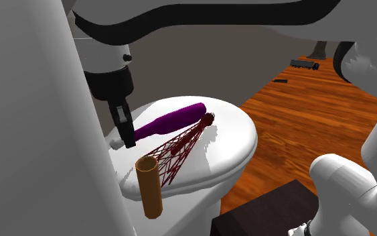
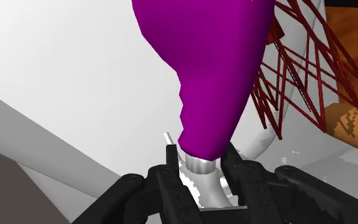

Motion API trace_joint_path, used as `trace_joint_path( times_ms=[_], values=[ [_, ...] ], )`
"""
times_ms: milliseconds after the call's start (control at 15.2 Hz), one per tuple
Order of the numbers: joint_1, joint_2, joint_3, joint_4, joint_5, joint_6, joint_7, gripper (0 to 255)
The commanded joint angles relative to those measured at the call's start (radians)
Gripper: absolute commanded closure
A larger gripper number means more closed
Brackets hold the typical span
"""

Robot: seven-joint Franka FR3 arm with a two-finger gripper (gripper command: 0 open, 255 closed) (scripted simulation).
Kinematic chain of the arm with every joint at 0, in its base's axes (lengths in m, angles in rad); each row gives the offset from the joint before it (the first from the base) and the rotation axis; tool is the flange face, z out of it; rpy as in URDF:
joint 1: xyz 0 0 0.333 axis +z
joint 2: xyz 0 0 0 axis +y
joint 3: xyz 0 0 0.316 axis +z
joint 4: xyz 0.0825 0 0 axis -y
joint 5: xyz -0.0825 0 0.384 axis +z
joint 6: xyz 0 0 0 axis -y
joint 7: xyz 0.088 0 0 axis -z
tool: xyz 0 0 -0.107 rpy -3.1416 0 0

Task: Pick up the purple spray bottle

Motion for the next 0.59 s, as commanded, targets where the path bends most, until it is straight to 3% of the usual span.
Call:
trace_joint_path(
  times_ms=[0,528],
  values=[
    [-0.002,0.008,-0.001,0.037,0.003,-0.03,-0.004,255],
    [-0.018,0.066,-0.009,0.22,0.027,-0.159,-0.027,255]
  ],
)
